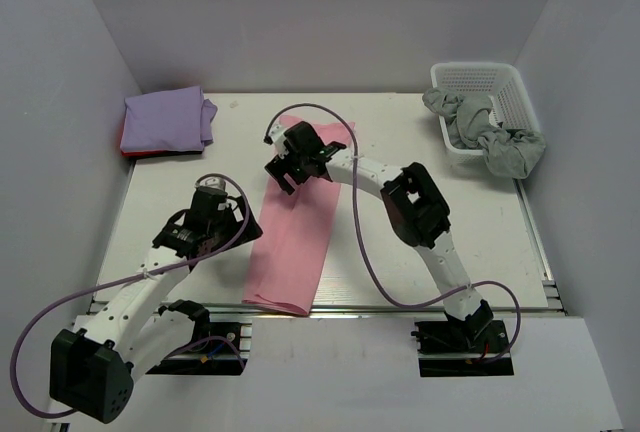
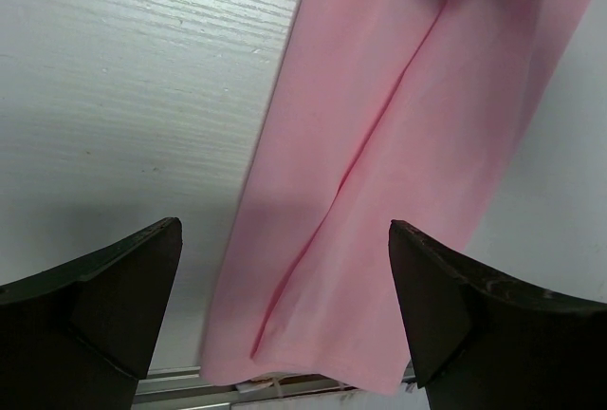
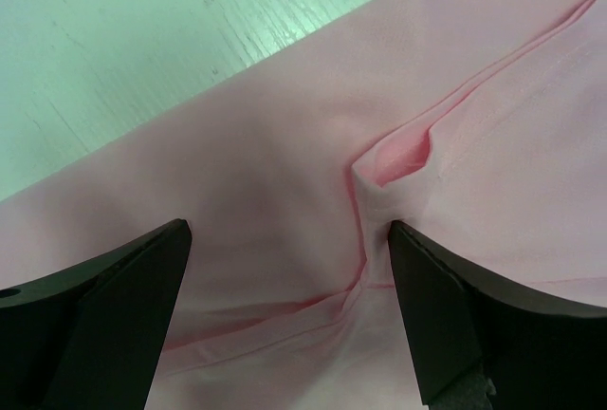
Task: Fold and stack the t-shirts
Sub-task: Rotate the tshirt 90 degrees, then grab the bottom of the folded rectangular tshirt with both arms, then fold the folded rectangular tshirt in 1/3 of the way
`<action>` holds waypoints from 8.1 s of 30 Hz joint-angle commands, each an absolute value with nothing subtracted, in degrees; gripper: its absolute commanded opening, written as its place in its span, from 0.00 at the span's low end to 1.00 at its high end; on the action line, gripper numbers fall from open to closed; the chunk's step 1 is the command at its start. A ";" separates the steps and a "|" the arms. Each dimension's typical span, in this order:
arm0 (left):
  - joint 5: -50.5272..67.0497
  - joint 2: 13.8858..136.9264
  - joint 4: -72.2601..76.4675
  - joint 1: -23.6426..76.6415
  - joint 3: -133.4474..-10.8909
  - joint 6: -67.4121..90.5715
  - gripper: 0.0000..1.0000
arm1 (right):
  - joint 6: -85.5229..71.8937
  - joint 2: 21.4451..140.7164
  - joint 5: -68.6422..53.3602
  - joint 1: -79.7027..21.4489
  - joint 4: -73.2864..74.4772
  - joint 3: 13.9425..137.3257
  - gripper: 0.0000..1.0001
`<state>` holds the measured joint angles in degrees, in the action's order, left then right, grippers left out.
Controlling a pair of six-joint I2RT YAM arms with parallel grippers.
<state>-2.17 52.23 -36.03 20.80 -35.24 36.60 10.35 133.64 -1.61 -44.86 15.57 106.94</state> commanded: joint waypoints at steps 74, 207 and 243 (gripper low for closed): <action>2.46 73.05 -22.05 20.65 -55.46 21.18 1.00 | -12.04 97.63 -23.20 -28.03 -2.30 58.71 0.90; 9.67 75.34 -16.00 44.38 -36.65 31.64 0.00 | -19.51 77.96 -20.47 -34.63 8.54 35.33 0.00; 2.46 98.25 -20.57 26.11 -76.89 24.26 0.00 | -11.26 102.99 -10.10 -26.37 15.90 83.99 0.00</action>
